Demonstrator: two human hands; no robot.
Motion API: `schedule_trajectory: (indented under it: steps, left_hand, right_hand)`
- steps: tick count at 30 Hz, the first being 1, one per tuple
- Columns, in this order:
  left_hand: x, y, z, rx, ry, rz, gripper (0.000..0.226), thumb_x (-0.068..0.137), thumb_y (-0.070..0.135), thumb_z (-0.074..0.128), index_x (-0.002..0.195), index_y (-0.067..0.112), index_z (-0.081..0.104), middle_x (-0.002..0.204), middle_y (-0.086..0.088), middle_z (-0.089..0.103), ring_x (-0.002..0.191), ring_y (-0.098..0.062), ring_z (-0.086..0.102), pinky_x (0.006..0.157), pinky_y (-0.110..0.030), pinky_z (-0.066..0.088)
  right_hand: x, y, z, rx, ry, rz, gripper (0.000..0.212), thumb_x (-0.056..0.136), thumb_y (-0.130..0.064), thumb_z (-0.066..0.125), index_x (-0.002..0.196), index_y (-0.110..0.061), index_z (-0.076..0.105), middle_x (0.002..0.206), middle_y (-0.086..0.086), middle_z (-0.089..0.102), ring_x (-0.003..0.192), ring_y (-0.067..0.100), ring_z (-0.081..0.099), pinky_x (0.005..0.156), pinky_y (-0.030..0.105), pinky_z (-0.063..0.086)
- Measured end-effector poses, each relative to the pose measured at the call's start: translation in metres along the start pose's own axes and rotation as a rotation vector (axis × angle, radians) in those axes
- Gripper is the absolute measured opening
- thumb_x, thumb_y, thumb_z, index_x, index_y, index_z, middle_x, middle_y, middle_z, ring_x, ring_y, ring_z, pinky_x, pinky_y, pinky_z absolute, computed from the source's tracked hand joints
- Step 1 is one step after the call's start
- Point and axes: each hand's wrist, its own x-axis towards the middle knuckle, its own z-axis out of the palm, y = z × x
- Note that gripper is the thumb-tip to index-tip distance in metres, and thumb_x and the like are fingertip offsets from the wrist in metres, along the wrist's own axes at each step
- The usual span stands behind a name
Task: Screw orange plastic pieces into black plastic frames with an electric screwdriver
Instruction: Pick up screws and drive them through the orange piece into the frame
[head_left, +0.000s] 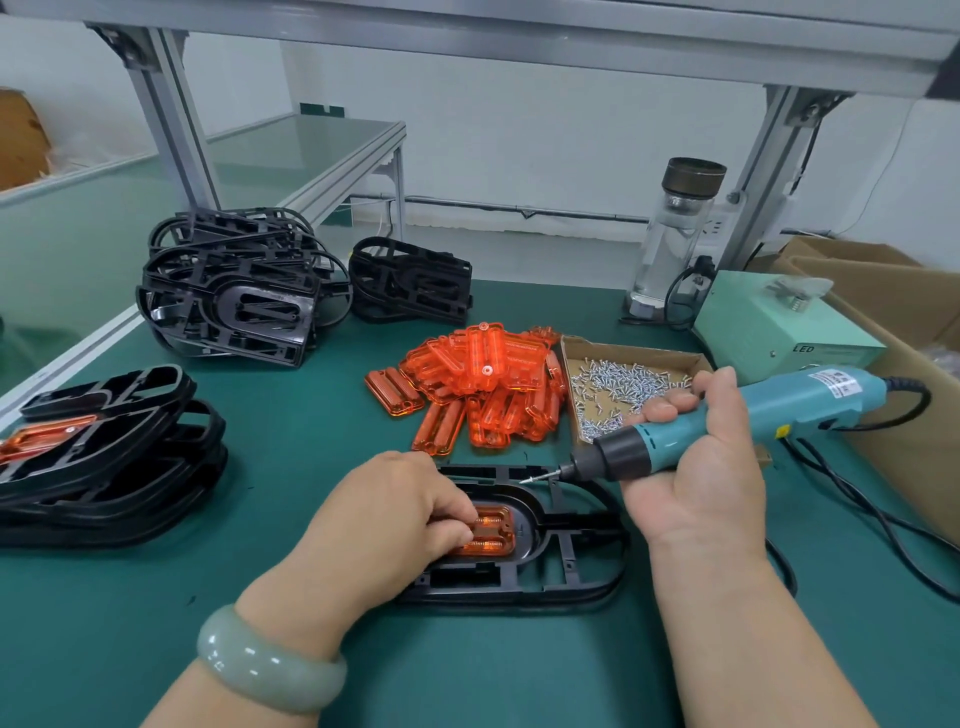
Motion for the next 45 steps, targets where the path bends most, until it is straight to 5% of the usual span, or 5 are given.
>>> schedule_trajectory:
  steps: [45]
  left_hand:
    - [-0.003,0.010,0.009,0.075,-0.016,0.003,0.015,0.086,0.038,0.060,0.096,0.041,0.071,0.084,0.015,0.049,0.081,-0.006,0.050,0.076,-0.029,0.046]
  right_hand:
    - [-0.020,0.008,0.005,-0.386,-0.420,-0.225,0.008,0.086,-0.021,0.059,0.093,-0.017,0.058,0.056,-0.005,0.050,0.047,0.010,0.047,0.050,0.022,0.044]
